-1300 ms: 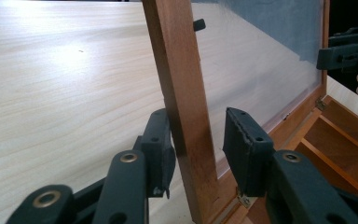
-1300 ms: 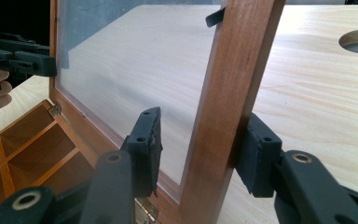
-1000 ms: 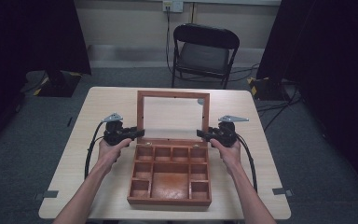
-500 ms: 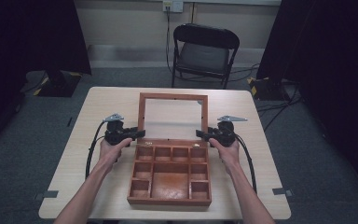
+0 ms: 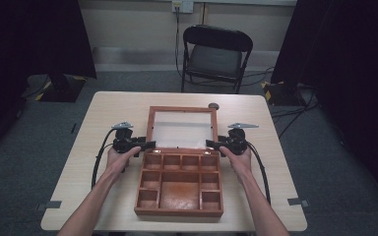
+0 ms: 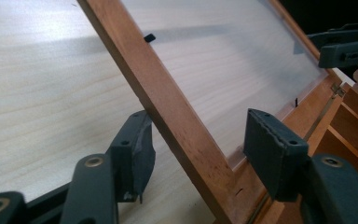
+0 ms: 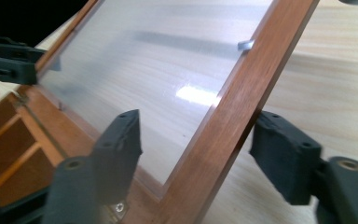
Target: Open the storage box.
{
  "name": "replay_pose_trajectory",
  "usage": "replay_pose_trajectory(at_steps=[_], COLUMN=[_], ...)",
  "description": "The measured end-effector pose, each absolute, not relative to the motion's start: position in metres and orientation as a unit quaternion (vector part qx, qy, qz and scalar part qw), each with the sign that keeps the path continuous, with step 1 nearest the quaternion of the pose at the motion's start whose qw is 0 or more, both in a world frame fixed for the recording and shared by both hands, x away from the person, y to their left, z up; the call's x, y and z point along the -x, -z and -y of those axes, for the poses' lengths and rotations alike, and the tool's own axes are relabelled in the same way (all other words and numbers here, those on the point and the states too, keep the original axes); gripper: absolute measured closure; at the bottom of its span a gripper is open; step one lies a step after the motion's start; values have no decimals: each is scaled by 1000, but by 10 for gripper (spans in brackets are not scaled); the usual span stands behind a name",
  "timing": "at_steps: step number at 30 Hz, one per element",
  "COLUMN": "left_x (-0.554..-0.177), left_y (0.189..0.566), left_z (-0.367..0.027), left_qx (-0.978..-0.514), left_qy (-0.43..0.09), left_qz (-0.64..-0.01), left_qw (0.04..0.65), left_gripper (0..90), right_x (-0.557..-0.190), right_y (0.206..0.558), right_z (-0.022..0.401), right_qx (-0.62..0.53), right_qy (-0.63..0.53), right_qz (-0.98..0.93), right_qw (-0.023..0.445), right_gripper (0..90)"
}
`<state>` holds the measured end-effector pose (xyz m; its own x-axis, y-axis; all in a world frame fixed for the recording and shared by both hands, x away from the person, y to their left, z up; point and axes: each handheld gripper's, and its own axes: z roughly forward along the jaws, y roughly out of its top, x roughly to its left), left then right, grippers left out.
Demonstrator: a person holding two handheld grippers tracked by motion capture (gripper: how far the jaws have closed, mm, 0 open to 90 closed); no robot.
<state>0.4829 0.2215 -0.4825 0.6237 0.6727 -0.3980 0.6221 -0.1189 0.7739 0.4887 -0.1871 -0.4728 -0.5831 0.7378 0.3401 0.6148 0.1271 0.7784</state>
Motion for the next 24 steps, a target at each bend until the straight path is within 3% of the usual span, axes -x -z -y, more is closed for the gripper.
replay_pose_trajectory(at_steps=[8,10,14,19,24], left_x=[-485,-485,-484,-484,-481], left_y=[487,487,484,486,481], left_z=[-222,-220,-219,-219,-217], left_qx=[-742,-745,-746,-748,-750], left_qy=[-10,-17,-16,-12,-23], left_qz=[-445,-446,-443,-447,-440], left_qw=[502,495,497,492,494], left_gripper=[374,329,291,286,279], right_x=[-491,-491,-494,-492,-490], right_y=[479,480,487,479,476], right_z=[182,182,186,182,188], right_qx=[-461,-464,-481,-477,-478], right_qy=[-470,-466,-467,-465,-469], right_qz=[-751,-751,-742,-745,-741], right_qw=[55,52,9,44,48], right_gripper=[256,242,210,202,182])
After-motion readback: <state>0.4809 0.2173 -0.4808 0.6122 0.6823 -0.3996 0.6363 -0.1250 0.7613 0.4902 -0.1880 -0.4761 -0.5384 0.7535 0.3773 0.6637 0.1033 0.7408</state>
